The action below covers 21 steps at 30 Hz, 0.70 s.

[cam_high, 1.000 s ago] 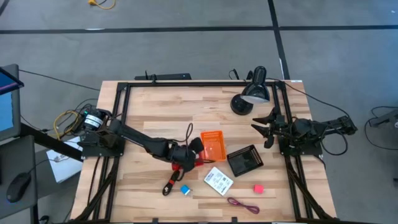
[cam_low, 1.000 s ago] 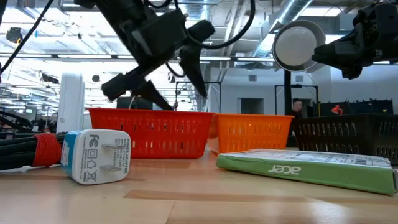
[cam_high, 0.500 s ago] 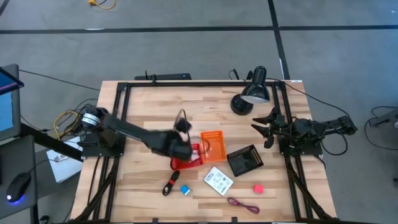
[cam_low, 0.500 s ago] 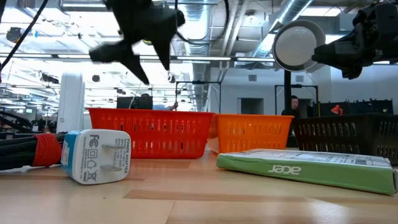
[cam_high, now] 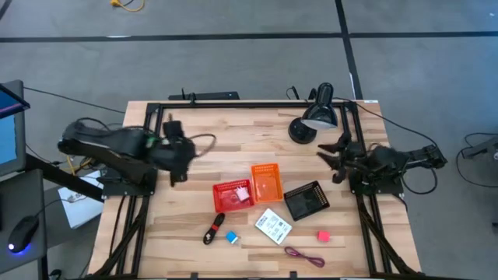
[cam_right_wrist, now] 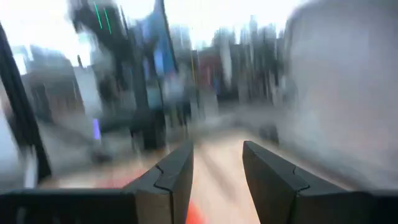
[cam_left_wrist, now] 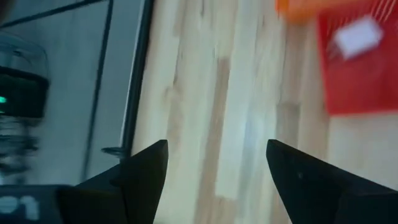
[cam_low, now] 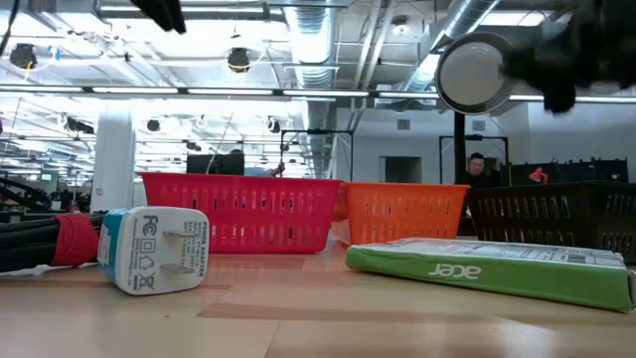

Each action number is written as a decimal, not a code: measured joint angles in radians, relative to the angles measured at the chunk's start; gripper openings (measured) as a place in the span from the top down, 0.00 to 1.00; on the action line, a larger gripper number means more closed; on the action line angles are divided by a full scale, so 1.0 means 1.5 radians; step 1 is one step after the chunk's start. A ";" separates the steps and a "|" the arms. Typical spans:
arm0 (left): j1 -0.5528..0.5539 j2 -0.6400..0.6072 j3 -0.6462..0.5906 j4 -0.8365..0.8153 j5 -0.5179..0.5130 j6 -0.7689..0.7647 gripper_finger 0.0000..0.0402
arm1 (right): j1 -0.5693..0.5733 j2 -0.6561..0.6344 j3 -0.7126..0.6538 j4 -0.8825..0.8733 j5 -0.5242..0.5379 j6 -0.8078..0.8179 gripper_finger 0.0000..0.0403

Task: Pick and place items into bin
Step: Put the pink charger adapter into the red bin

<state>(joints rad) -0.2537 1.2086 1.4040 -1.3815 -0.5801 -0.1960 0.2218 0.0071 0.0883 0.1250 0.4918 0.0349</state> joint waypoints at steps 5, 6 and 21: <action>-0.043 -0.060 -0.001 0.022 -0.031 -0.065 0.34 | 0.001 0.004 0.027 0.254 -0.192 -0.187 0.67; -0.053 -0.067 -0.007 0.035 -0.046 -0.069 0.34 | 0.001 0.015 0.048 0.246 -0.235 -0.198 0.67; -0.088 -0.095 -0.252 0.157 -0.098 -0.112 0.34 | 0.087 0.565 0.570 -0.308 -0.311 0.074 0.67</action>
<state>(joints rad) -0.3862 1.0657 1.0258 -1.1454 -0.7270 -0.3638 0.3531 0.8546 0.9426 -0.3373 0.0251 0.1463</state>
